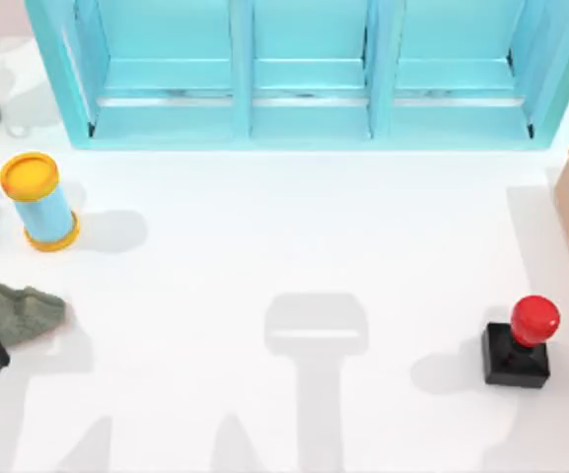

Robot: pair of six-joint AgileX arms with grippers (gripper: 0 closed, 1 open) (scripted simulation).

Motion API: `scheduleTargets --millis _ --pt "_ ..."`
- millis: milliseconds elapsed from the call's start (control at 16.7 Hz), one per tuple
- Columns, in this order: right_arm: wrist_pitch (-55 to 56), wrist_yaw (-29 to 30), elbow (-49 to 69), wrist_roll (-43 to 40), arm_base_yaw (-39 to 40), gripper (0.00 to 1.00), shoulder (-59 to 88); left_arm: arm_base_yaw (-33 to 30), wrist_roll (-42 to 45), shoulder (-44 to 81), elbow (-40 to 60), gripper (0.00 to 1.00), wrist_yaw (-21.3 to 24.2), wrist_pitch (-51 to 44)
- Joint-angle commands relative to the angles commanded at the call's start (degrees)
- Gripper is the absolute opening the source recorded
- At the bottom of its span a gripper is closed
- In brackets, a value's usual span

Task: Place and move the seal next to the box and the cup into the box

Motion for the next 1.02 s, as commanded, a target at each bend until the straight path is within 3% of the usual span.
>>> scheduleTargets --millis 720,1020 --pt "10.66 5.49 -6.72 1.11 2.23 0.0 1.28 0.0 0.0 0.0 0.0 1.0 0.0 0.0" --pt "15.37 0.58 -11.7 1.59 1.84 0.0 3.35 0.0 0.0 0.0 0.0 1.0 0.0 0.0"
